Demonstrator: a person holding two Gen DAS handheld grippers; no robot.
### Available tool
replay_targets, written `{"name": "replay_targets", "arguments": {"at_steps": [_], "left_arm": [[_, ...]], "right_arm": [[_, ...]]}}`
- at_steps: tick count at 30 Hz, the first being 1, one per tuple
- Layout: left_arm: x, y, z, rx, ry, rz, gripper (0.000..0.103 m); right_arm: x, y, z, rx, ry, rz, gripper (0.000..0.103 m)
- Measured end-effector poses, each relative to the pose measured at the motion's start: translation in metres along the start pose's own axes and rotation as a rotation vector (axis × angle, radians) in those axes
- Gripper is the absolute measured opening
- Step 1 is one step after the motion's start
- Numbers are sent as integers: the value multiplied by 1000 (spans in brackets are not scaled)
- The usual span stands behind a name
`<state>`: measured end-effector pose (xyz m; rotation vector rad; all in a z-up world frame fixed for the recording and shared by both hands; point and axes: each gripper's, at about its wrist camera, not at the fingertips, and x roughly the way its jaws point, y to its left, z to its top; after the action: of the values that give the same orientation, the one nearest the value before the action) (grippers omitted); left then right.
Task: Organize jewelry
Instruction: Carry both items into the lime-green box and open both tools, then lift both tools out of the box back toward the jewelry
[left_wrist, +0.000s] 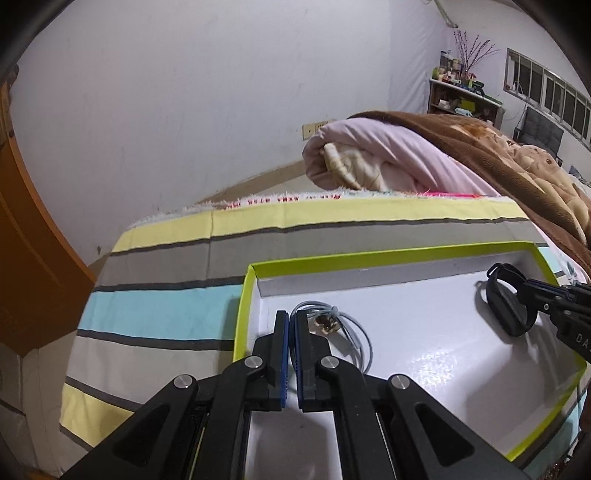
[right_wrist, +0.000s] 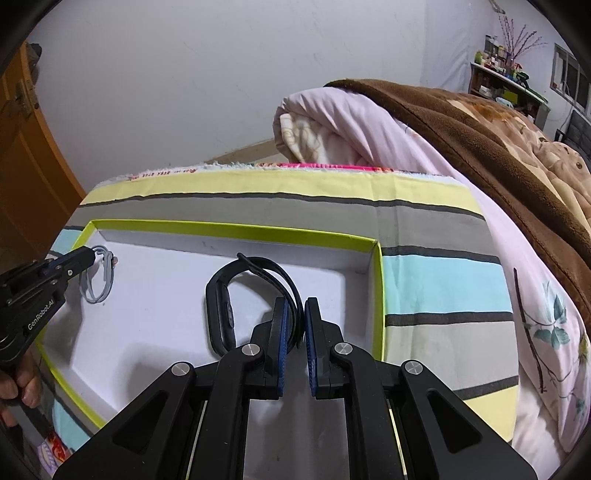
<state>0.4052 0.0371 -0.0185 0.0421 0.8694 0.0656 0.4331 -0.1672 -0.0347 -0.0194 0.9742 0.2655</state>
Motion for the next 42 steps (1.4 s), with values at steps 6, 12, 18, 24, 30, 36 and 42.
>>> {"name": "replay_targets", "arguments": {"at_steps": [6,12,18,24,30,36,42], "left_arm": [[3,0,-5,-17,7,-35,3],[-19,5,-6,-41,-36,-79,8],[-56,10,-15,-53,-83,-101,11],[-111,17,-42,-82,-151,-139,11],[-171,16,-92,-77,-232,-137,11],[-220,8,-143,-61,-293,-150,11],[-248,-1,-189,-36,-302,-159,11]], "right_arm": [[-5,-2,0,14,-14,21,22],[-28,0,-8,24,-59,51,34],[-64,1,-24,22,-104,82,34],[-116,10,-60,-4,-179,106,34],[-159,21,-111,-46,-236,105,34],[-192,24,-156,-46,-290,102,34],[-216,28,-197,-46,-329,105,34]]}}
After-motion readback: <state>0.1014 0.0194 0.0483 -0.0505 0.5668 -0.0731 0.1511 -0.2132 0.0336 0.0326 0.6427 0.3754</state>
